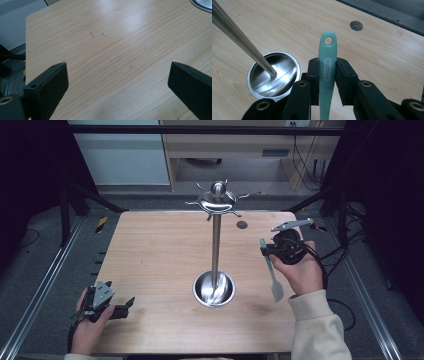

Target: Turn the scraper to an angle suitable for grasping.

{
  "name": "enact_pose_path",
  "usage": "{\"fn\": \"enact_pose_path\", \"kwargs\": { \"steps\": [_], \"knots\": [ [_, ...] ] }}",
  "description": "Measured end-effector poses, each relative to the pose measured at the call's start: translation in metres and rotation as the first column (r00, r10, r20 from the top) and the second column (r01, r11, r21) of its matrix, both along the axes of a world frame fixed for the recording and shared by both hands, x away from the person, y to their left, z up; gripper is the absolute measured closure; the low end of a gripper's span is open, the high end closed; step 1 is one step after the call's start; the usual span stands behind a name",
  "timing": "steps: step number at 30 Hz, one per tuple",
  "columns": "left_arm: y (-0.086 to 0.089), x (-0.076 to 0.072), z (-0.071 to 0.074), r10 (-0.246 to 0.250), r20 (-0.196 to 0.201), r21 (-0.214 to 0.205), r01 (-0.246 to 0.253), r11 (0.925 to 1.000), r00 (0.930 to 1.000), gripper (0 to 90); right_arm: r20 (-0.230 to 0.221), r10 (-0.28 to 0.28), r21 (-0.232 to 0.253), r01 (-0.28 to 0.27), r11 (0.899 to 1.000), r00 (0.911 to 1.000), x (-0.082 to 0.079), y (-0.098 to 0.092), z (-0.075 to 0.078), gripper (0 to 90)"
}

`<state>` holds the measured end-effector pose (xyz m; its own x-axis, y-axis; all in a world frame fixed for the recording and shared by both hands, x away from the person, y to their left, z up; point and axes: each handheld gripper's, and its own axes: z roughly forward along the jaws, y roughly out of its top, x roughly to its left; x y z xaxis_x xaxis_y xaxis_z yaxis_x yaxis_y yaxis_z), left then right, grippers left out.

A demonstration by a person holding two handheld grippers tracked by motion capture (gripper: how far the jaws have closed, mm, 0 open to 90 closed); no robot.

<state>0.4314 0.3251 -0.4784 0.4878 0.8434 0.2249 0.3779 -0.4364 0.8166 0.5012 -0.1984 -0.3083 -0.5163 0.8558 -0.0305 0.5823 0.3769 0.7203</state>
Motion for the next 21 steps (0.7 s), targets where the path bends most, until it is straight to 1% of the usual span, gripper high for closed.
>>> {"fn": "enact_pose_path", "kwargs": {
  "steps": [2, 3, 5, 6, 8, 9, 12, 14, 17, 19, 20, 21],
  "knots": [
    [0.001, 0.0, 0.0, 0.005, 0.0, -0.002, -0.005, 1.0, 1.0, 3.0, 0.006, 0.008, 0.009, -0.009, 1.0, 0.9999, -0.002, 0.002, 0.002, 74.4],
    [0.002, 0.0, 0.0, 0.007, -0.002, -0.002, -0.007, 1.0, 1.0, 3.0, 0.016, 0.02, 0.016, -0.02, 1.0, 0.9997, -0.004, 0.005, 0.004, 74.3],
    [0.002, 0.0, 0.0, 0.007, -0.004, -0.004, -0.007, 1.0, 1.0, 3.1, 0.022, 0.022, 0.02, -0.023, 1.0, 0.9995, -0.005, 0.005, 0.005, 74.4],
    [0.002, 0.0, 0.0, 0.007, -0.002, -0.004, -0.007, 1.0, 1.0, 3.1, 0.034, 0.03, 0.028, -0.031, 0.999, 0.999, -0.007, 0.008, 0.007, 74.4],
    [0.002, 0.0, 0.0, 0.008, -0.003, -0.004, -0.008, 1.0, 1.0, 3.1, 0.038, 0.033, 0.029, -0.034, 0.999, 0.9987, -0.008, 0.009, 0.008, 74.4],
    [0.002, 0.0, 0.0, 0.007, -0.003, -0.004, -0.007, 1.0, 1.0, 3.1, 0.05, 0.045, 0.033, -0.046, 0.998, 0.9977, -0.01, 0.013, 0.009, 74.4],
    [0.002, 0.0, 0.0, 0.007, -0.002, -0.005, -0.007, 1.0, 1.0, 3.1, 0.059, 0.053, 0.043, -0.055, 0.998, 0.9968, -0.011, 0.017, 0.009, 74.4],
    [0.002, 0.0, 0.0, 0.007, -0.002, -0.006, -0.007, 1.0, 1.0, 3.2, 0.063, 0.067, 0.04, -0.07, 0.997, 0.9957, -0.011, 0.022, 0.009, 74.3],
    [0.002, -0.001, 0.0, 0.01, -0.001, -0.008, -0.01, 0.9999, 0.9999, 3.1, 0.068, 0.071, 0.037, -0.074, 0.997, 0.9952, -0.01, 0.025, 0.011, 74.3],
    [0.003, -0.001, 0.0, 0.014, -0.001, -0.008, -0.014, 0.9999, 0.9999, 3.2, 0.076, 0.083, 0.041, -0.087, 0.995, 0.9936, -0.009, 0.027, 0.014, 74.3],
    [0.004, -0.001, -0.001, 0.017, -0.004, -0.006, -0.017, 0.9998, 0.9998, 3.2, 0.085, 0.086, 0.045, -0.09, 0.995, 0.9927, -0.008, 0.027, 0.019, 74.3],
    [0.004, -0.001, -0.001, 0.017, -0.004, -0.006, -0.017, 0.9998, 0.9998, 3.2, 0.085, 0.086, 0.045, -0.09, 0.995, 0.9927, -0.008, 0.027, 0.019, 74.3]
  ]
}}
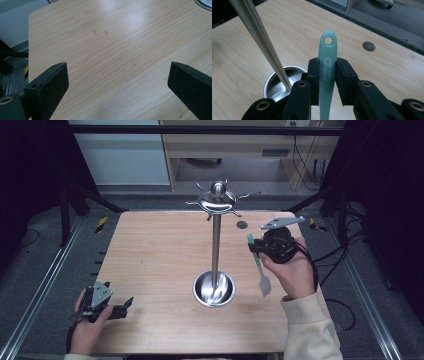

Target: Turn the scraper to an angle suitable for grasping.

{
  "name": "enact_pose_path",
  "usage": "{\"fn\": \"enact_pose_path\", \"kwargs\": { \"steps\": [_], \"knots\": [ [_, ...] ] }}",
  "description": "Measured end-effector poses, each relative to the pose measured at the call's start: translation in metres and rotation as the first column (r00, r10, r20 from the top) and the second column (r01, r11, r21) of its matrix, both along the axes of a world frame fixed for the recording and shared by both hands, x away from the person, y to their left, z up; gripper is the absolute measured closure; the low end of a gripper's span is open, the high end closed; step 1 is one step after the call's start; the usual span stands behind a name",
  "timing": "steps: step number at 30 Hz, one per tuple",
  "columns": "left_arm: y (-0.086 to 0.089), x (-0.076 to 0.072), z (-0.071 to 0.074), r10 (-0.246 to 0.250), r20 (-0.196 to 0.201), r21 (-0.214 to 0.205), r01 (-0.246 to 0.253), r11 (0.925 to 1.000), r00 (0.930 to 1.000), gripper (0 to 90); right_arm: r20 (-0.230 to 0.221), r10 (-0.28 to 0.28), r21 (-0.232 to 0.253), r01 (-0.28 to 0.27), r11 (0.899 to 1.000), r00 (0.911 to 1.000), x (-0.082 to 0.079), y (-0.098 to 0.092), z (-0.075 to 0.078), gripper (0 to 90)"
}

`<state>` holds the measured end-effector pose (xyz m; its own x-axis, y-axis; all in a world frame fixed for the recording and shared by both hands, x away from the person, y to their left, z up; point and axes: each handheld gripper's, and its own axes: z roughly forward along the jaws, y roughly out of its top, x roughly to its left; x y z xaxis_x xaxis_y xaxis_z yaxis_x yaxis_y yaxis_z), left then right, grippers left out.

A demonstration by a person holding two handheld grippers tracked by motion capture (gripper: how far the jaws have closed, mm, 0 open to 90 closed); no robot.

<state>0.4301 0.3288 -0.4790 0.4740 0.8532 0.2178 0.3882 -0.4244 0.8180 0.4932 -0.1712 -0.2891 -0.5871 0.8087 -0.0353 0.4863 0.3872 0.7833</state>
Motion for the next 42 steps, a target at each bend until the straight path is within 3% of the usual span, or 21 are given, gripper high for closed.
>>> {"fn": "enact_pose_path", "kwargs": {
  "steps": [2, 13, 21, 23, 42],
  "knots": [
    [0.001, 0.0, 0.0, 0.006, -0.002, -0.004, -0.006, 1.0, 1.0, 3.1, 0.025, 0.005, 0.019, -0.006, 1.0, 0.9997, 0.001, 0.0, 0.011, 74.3],
    [0.003, 0.004, -0.001, 0.03, -0.007, -0.02, -0.03, 0.9994, 0.9995, 3.2, 0.107, -0.006, 0.089, -0.004, 0.996, 0.9943, -0.005, -0.012, 0.042, 74.3],
    [-0.002, 0.002, 0.001, 0.001, 0.004, -0.016, -0.001, 0.9999, 1.0, 3.2, 0.18, -0.008, 0.126, -0.015, 0.992, 0.9836, -0.028, -0.021, 0.058, 74.3],
    [-0.003, 0.002, 0.001, -0.003, 0.003, -0.015, 0.003, 0.9999, 1.0, 3.2, 0.208, 0.003, 0.156, -0.036, 0.987, 0.9782, -0.038, -0.022, 0.065, 74.3],
    [-0.003, 0.002, 0.0, -0.008, -0.001, -0.018, 0.008, 0.9998, 1.0, 3.3, 0.301, 0.05, 0.16, -0.102, 0.982, 0.9522, -0.073, -0.012, 0.086, 74.2]
  ]
}}
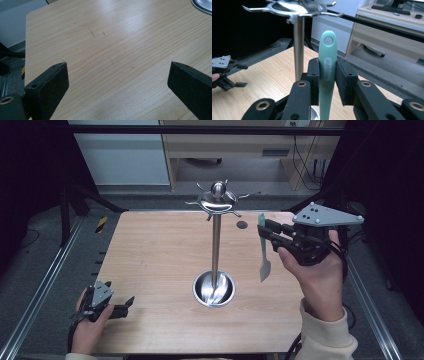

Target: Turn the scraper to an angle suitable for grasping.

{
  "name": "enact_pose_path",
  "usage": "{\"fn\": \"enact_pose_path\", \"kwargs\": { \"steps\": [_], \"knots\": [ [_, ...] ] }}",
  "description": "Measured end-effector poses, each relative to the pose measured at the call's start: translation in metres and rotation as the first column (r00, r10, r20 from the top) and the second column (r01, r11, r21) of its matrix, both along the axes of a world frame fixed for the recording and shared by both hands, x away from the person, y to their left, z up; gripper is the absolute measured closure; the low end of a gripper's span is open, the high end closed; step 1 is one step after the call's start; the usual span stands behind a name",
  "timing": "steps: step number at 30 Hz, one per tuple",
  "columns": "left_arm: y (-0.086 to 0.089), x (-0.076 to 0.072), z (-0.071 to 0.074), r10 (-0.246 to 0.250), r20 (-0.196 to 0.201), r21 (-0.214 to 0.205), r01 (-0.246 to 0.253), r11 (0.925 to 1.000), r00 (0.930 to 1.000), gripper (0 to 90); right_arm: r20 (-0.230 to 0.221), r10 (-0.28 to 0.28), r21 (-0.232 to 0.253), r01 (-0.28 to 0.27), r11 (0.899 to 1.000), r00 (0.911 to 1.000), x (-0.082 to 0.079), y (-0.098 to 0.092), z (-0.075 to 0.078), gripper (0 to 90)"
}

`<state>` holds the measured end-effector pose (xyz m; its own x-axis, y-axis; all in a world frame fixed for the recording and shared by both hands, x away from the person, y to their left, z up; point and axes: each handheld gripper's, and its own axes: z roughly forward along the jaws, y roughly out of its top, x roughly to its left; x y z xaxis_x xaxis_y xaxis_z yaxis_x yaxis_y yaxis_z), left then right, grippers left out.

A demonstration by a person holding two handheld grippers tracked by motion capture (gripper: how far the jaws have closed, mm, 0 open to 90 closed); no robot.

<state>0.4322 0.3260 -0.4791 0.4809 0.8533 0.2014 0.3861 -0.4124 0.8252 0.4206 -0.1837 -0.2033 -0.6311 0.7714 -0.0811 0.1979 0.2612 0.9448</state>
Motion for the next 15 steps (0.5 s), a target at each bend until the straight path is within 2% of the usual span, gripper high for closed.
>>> {"fn": "enact_pose_path", "kwargs": {
  "steps": [15],
  "knots": [
    [0.0, 0.0, 0.0, -0.005, -0.002, 0.002, 0.005, 1.0, 1.0, 3.4, 0.055, 0.04, 0.0, -0.041, 0.999, 0.9977, -0.013, 0.011, 0.007, 74.2]
  ]
}}
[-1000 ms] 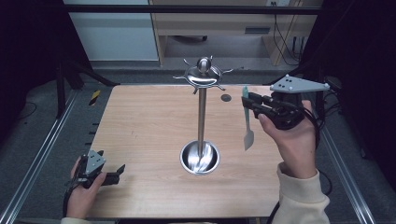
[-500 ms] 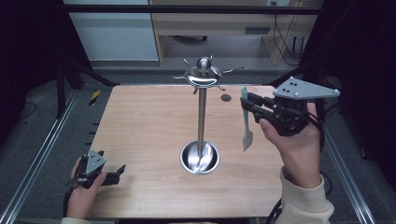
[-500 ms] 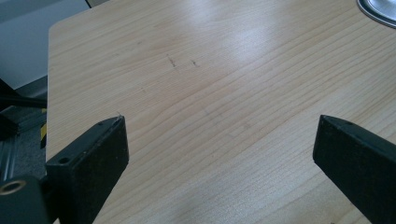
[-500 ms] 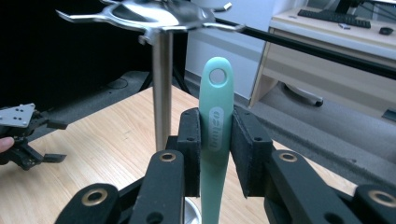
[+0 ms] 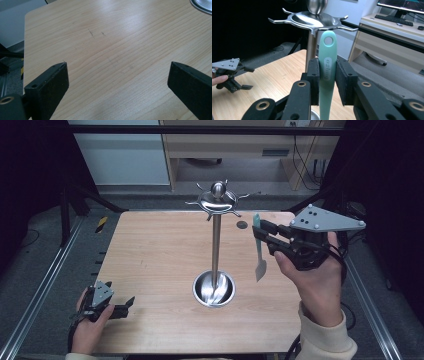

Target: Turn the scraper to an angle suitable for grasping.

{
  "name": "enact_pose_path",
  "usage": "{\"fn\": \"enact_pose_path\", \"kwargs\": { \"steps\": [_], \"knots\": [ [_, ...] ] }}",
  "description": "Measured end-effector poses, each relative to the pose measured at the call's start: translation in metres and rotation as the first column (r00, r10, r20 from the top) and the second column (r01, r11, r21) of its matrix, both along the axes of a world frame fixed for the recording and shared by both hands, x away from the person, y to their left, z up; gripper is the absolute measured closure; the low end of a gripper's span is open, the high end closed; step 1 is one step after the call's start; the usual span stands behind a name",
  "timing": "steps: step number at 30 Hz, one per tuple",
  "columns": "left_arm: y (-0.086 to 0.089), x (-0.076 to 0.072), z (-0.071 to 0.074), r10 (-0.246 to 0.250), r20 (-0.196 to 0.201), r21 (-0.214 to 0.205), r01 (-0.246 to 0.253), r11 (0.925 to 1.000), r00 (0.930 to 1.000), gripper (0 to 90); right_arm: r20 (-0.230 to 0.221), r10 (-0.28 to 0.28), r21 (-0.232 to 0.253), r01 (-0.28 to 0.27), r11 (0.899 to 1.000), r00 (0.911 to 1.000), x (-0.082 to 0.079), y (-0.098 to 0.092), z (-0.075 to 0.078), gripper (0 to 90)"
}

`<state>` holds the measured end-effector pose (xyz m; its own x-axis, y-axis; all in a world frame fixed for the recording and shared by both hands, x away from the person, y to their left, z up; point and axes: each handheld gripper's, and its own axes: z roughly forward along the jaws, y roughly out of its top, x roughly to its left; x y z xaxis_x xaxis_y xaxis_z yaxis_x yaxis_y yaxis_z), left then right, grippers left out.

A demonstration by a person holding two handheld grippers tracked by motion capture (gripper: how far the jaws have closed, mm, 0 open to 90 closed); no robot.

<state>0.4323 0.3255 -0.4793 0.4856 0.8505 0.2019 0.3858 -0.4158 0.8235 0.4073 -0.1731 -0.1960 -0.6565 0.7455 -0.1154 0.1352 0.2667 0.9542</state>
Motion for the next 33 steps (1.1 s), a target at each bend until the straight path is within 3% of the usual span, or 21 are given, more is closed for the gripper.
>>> {"fn": "enact_pose_path", "kwargs": {
  "steps": [10, 33],
  "knots": [
    [0.0, 0.0, 0.0, -0.003, -0.001, 0.0, 0.003, 1.0, 1.0, 3.4, 0.02, 0.021, -0.018, -0.021, 1.0, 0.9996, -0.004, 0.011, 0.001, 74.2],
    [-0.001, 0.0, 0.0, -0.008, -0.004, 0.002, 0.008, 1.0, 1.0, 3.3, 0.019, 0.034, -0.004, -0.034, 0.999, 0.9992, 0.001, 0.019, -0.003, 74.1]
  ]
}}
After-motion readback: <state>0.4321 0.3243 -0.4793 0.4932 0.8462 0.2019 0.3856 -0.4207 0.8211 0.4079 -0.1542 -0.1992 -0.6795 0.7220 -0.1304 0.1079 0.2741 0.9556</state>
